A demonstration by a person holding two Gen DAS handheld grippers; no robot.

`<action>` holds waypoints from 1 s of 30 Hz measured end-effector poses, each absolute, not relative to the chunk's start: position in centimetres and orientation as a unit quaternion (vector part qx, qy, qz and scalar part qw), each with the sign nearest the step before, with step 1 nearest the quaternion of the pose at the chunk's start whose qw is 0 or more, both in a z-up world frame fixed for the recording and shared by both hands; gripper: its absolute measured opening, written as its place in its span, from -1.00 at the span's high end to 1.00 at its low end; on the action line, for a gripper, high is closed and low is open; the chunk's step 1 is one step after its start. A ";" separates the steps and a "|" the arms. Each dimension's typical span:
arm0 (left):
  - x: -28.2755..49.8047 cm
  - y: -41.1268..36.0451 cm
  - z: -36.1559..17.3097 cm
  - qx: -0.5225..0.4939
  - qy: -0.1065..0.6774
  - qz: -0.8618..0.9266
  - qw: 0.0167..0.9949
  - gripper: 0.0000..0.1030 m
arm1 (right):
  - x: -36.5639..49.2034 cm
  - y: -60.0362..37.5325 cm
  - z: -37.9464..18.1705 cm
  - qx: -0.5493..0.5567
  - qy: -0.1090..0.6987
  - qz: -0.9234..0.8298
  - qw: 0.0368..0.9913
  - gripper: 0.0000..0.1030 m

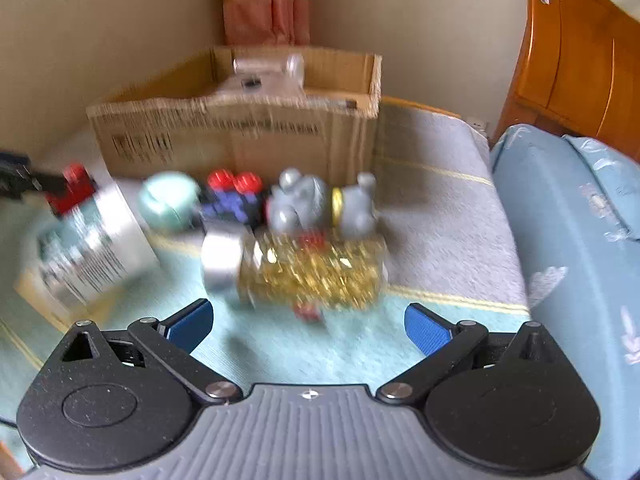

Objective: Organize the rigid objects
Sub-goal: 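Move the left tool toward the red toy train beside the box, then close the left gripper on the red toy train while the right grasps the capsule bottle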

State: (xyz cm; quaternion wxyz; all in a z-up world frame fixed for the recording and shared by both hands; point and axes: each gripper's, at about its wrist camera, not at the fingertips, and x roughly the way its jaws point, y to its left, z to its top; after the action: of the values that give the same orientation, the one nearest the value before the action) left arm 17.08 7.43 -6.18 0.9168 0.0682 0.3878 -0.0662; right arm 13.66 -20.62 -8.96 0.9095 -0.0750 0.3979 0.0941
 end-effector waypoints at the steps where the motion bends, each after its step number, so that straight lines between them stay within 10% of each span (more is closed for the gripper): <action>1: 17.0 7.3 -6.4 0.069 0.389 -0.070 0.916 -0.91 | 13.7 -20.6 -9.3 -0.085 0.403 0.095 0.906 -1.00; 19: 18.9 8.0 -9.3 0.037 0.408 -0.094 0.908 -0.83 | 14.1 -20.9 -10.2 -0.046 0.378 0.086 0.921 -1.00; 27: 18.8 7.2 -8.7 0.050 0.388 -0.130 0.911 0.03 | 13.9 -20.7 -10.2 -0.042 0.376 0.077 0.923 -1.00; 30: 18.8 7.1 -8.7 0.051 0.386 -0.133 0.911 0.03 | 13.8 -20.5 -10.0 -0.042 0.379 0.086 0.920 -1.00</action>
State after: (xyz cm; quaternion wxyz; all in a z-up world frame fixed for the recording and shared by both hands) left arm 18.78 7.12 -8.71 0.9115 0.0506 0.3860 -0.1327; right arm 13.80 -20.51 -10.04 0.9204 -0.0416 0.3791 0.0856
